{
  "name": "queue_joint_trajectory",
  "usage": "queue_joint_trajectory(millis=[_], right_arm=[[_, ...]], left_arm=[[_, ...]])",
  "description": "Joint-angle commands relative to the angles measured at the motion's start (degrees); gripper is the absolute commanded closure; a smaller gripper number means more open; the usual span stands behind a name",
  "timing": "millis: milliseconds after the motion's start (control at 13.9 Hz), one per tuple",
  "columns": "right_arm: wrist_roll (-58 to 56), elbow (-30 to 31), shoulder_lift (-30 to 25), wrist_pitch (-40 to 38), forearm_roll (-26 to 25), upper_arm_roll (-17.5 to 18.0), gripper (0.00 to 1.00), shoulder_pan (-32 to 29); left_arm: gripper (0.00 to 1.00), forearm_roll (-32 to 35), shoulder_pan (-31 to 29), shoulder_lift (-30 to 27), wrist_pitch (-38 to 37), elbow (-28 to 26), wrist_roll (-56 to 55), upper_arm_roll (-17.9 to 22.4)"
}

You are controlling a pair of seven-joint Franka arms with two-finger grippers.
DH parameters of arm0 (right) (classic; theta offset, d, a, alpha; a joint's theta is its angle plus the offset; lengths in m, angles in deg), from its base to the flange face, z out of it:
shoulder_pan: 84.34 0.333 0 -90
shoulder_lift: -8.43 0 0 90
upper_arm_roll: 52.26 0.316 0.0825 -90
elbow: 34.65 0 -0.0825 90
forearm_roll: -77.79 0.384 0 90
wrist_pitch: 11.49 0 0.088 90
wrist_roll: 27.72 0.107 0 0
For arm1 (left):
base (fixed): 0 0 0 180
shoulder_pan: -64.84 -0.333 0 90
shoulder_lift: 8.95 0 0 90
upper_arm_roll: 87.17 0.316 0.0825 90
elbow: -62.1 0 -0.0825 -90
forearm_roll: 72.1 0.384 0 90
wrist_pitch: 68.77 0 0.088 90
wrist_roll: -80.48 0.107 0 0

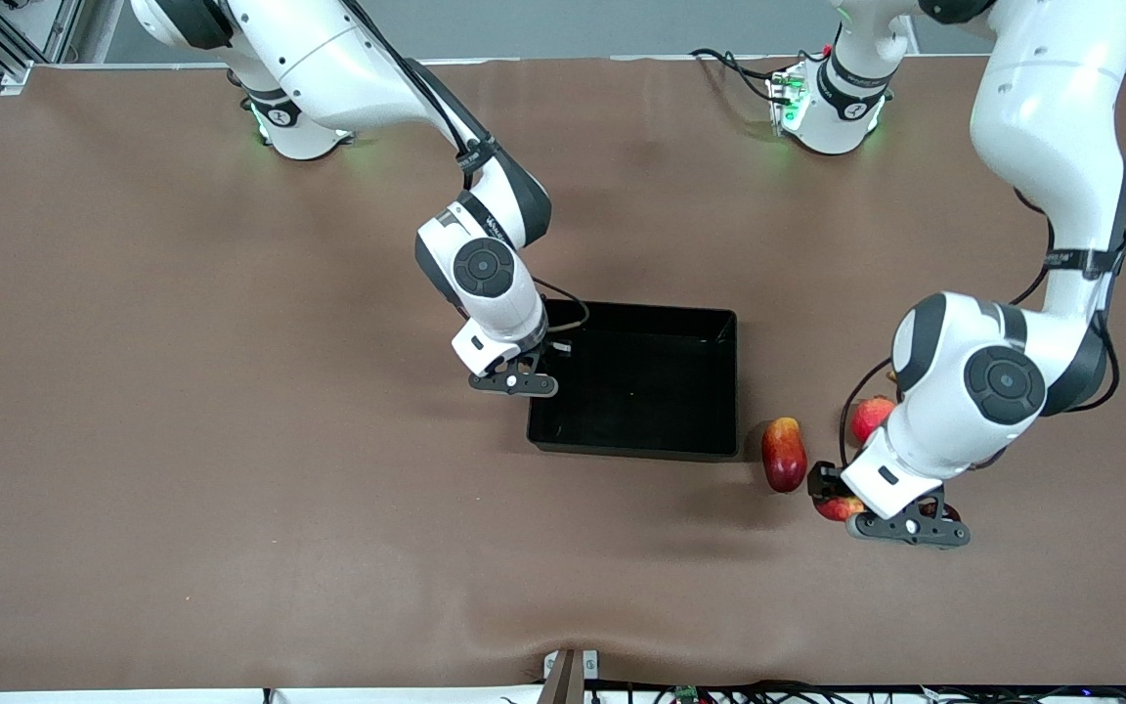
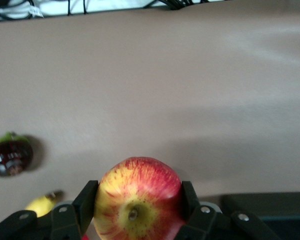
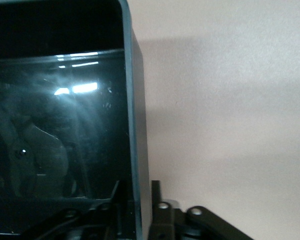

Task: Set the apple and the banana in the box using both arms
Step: 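Carry the apple over the box while the right gripper releases it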

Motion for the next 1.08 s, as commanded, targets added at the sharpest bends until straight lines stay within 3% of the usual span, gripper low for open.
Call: queue_joint_trajectory(millis=[0,359,645,1004], right_arm=[[1.5,-0.5,-1.2,-0.5,-0.9,-0.3,0.00,-0.1],[1.2,-0.5,-4.8,-1.1,-0.6,-0.3,0.00,-2.4],[-2.1,-0.1,-9.0,-6.9,-0.7,-0.3,0.00,-6.4],[-20.0,-0.1,-15.9,-27.1,-0.6,-0.2,0.00,-15.9]], left_arm=[[1.00,0.8,2.7,-2.0,-3.5,-1.5,-9.7,-1.7],[1.00,1.1,12.9,-1.2,-3.9,-1.4,-26.2,-1.1],[1.00,2.7,18.4,-1.1,-4.0,-2.5,-36.4,-1.1],[1.00,8.8,24.6,1.5,-3.7,-2.8,-50.1,-1.4]])
